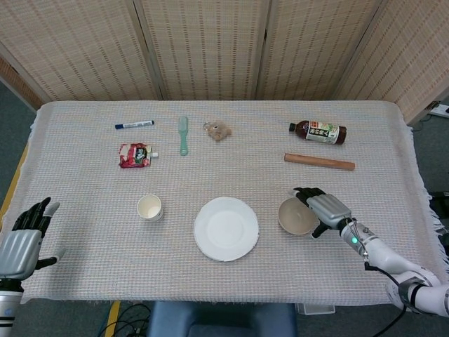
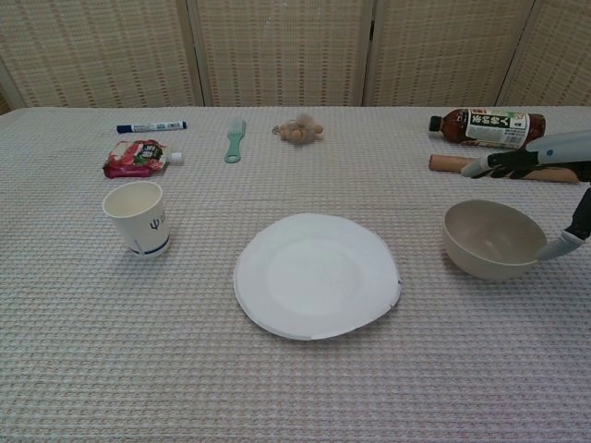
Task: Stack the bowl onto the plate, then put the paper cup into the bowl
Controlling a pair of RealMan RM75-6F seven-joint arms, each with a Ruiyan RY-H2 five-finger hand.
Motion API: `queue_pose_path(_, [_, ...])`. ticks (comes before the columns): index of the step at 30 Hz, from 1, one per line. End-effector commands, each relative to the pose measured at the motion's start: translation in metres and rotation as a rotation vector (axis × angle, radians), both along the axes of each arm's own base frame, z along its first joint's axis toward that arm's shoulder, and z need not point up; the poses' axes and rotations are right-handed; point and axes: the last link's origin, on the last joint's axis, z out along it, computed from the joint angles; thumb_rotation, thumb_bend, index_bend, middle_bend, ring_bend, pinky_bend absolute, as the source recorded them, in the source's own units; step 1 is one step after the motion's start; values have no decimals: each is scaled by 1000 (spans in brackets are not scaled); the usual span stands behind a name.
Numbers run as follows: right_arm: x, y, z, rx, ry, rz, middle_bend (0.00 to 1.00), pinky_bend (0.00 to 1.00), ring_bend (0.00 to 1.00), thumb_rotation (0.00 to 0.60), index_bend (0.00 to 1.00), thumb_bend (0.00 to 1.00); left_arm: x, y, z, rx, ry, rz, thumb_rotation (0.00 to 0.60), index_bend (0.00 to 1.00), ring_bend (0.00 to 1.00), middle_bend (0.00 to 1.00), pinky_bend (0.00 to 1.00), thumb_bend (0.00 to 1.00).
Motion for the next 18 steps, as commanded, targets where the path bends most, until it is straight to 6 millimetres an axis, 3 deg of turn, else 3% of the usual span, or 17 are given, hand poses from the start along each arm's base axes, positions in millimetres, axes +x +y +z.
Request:
queue_pose_path(1, [1, -1, -4, 8, 2, 0, 0, 0, 0, 600, 0, 0, -1, 0, 1, 2, 0, 1, 600, 0, 0, 0, 150, 258])
queue_pose_path(18, [1, -6, -22, 31, 9, 2, 0, 0, 0, 600, 0, 0, -5, -3, 6, 6, -1, 6, 600, 0, 0, 0, 150, 258])
